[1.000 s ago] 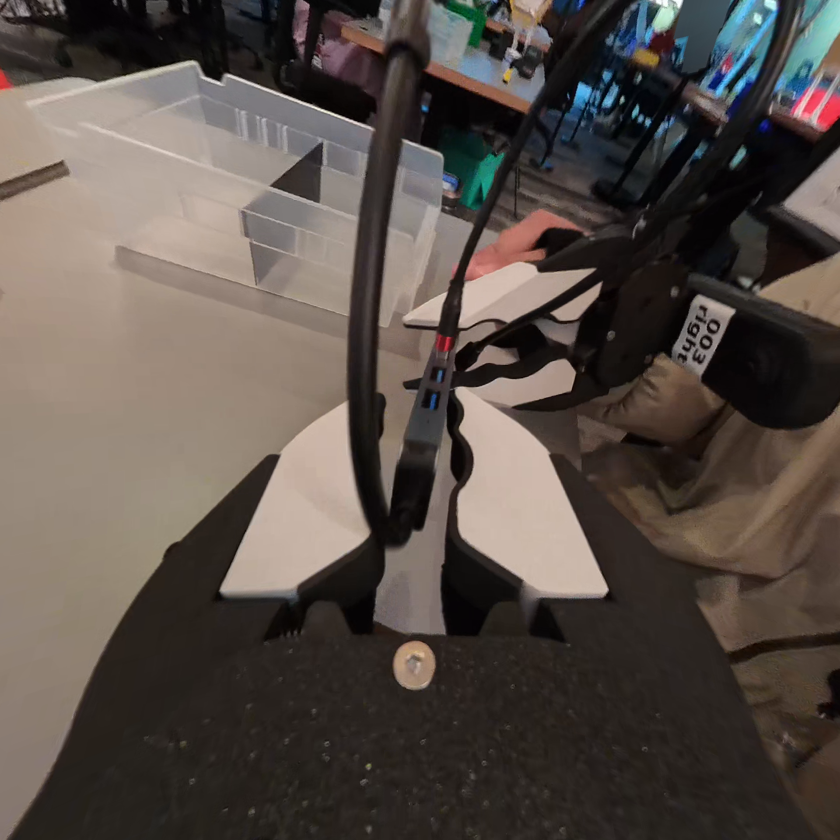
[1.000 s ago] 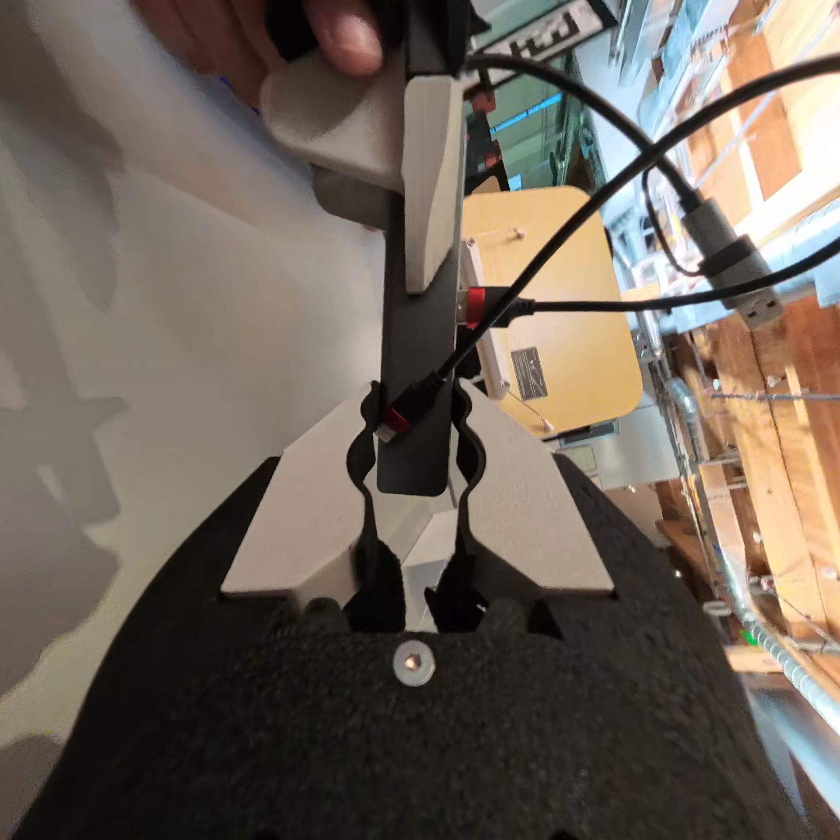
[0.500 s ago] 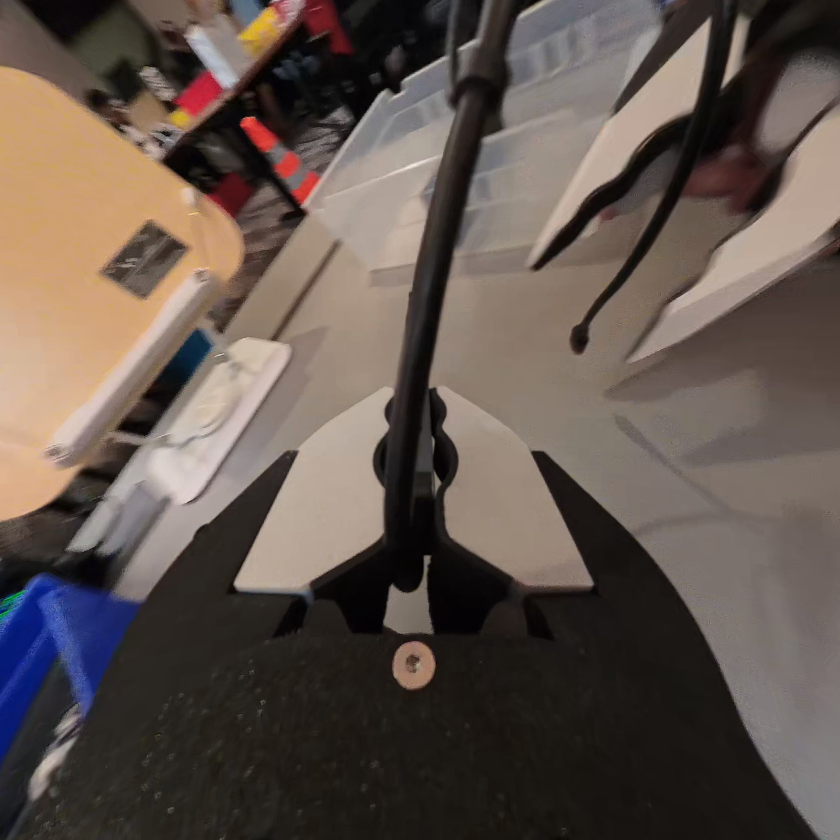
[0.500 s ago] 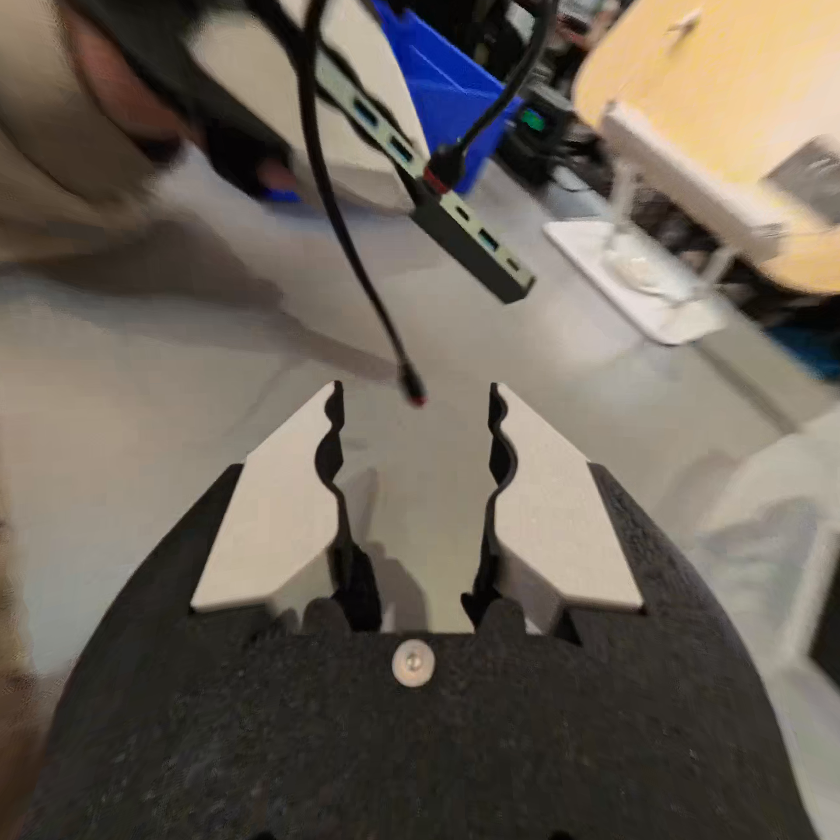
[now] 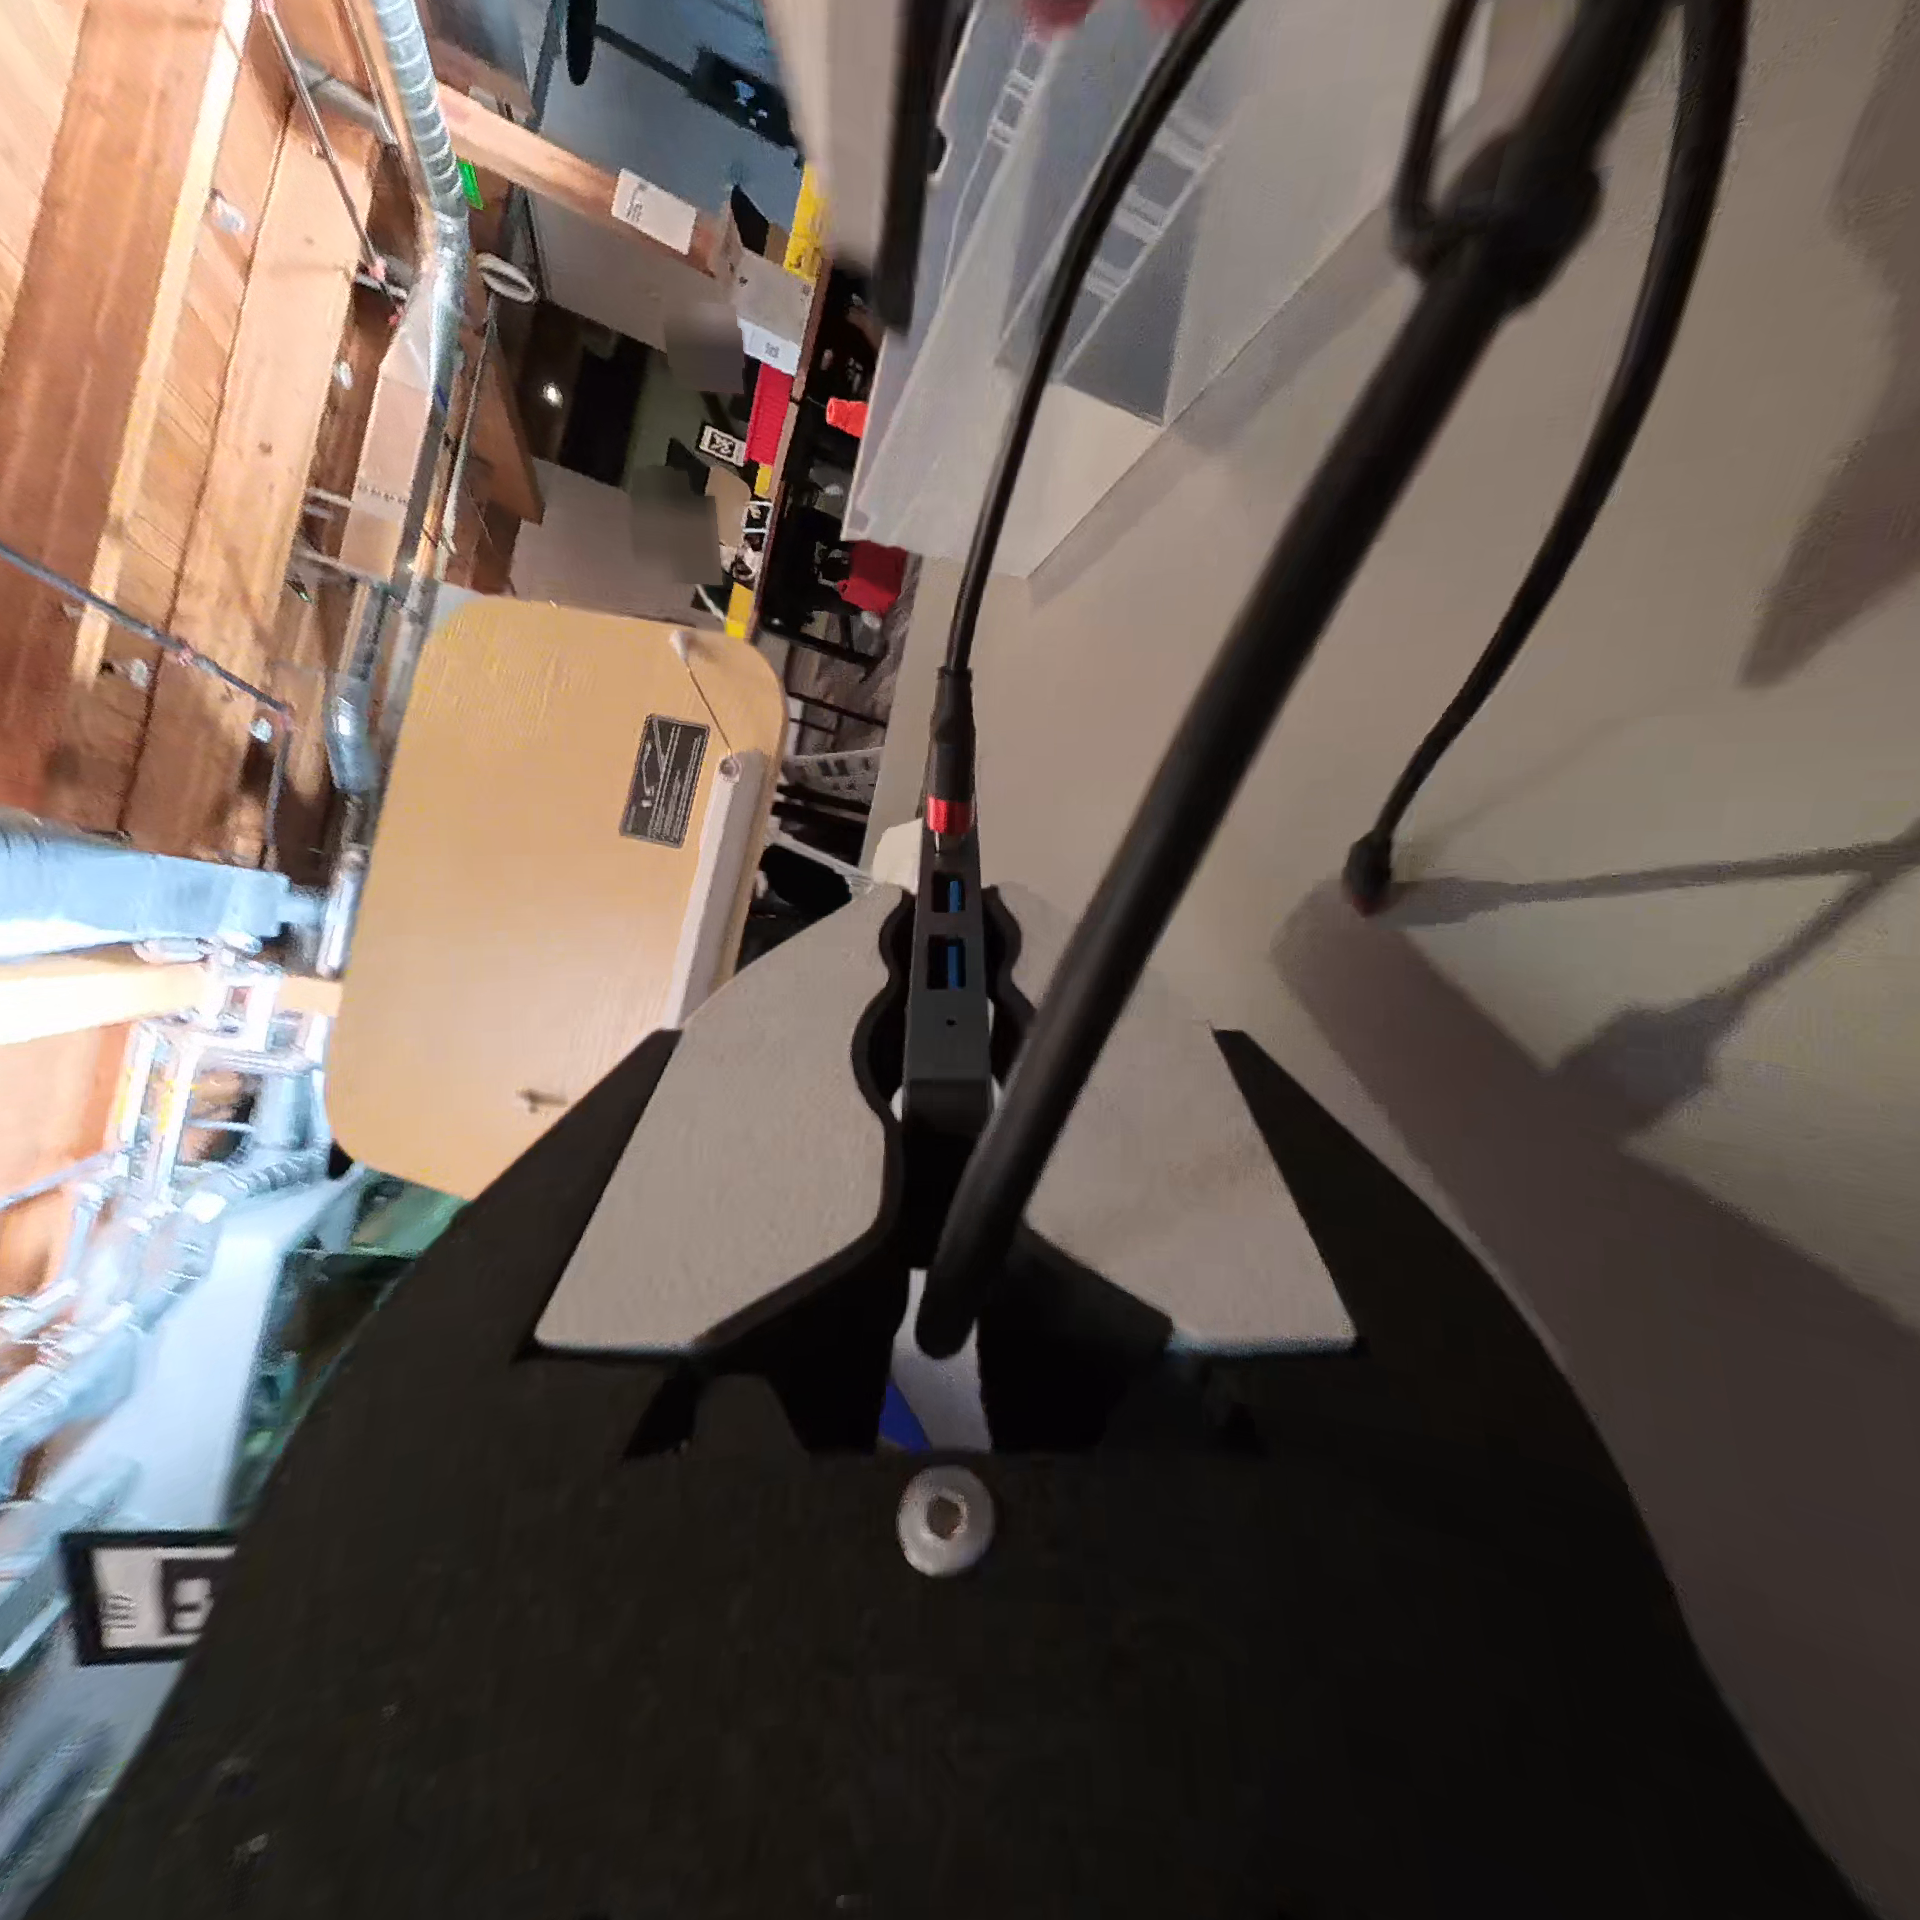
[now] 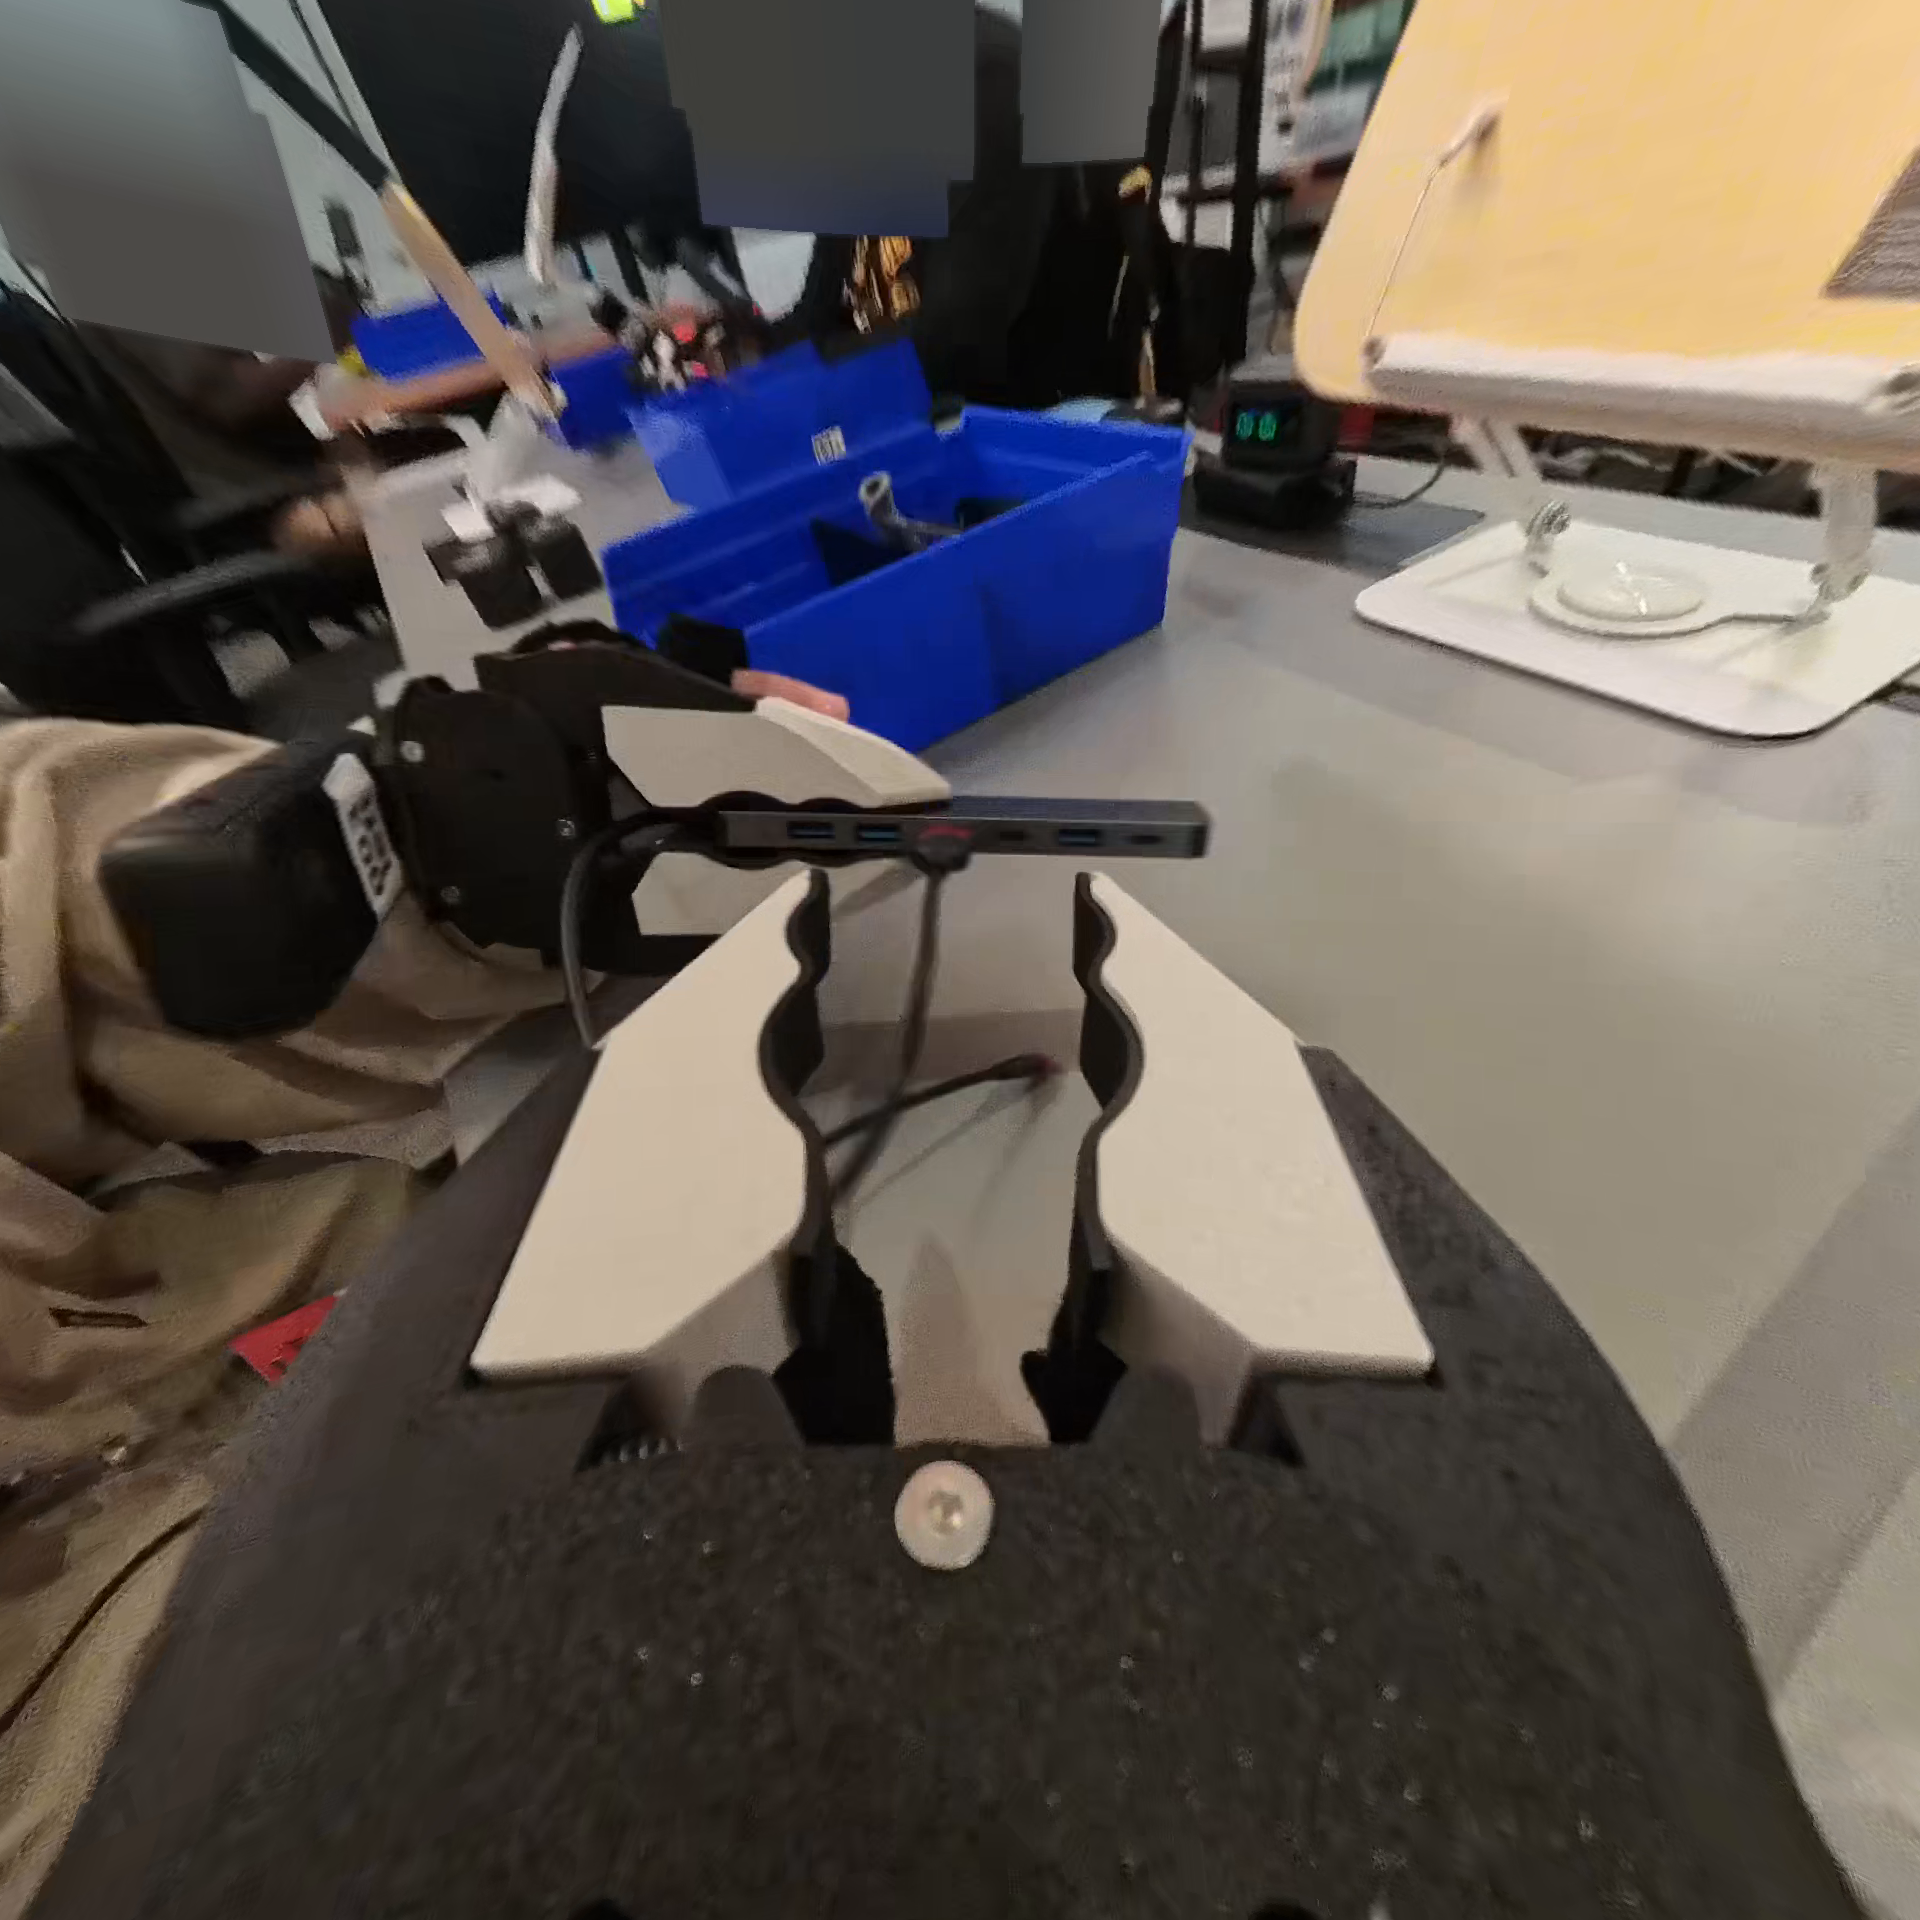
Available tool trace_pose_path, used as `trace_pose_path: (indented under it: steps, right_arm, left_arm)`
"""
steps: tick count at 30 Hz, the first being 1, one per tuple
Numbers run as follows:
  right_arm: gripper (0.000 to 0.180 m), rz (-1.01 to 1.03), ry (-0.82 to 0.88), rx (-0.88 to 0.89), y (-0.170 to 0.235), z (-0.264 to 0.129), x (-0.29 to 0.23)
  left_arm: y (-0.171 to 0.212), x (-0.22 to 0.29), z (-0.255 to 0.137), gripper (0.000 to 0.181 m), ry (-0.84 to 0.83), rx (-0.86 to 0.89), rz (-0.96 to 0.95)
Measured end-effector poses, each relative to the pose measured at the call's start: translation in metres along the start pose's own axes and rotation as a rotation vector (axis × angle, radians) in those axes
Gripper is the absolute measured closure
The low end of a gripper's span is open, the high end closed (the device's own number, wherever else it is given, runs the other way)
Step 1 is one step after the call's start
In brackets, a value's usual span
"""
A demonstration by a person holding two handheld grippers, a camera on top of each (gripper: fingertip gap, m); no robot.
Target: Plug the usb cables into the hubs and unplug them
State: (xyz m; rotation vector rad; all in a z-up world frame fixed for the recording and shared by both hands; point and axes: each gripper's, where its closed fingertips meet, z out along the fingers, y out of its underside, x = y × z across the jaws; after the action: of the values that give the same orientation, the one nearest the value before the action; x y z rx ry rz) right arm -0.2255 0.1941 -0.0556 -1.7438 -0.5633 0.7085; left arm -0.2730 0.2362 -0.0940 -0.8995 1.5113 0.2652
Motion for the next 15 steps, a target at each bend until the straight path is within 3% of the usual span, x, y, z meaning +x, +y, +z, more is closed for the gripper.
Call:
trace_pose_path:
  steps: [4,15]
  right_arm:
    - [0.135,0.003,0.066,-0.122,0.032,0.031,-0.006]
    - [0.164,0.019,0.167,-0.053,0.029,0.035,0.004]
  left_arm:
    - [-0.009,0.007,0.003,0.169,0.006,-0.005,0.005]
    - [-0.016,0.012,0.006,0.170,0.033,-0.010,-0.032]
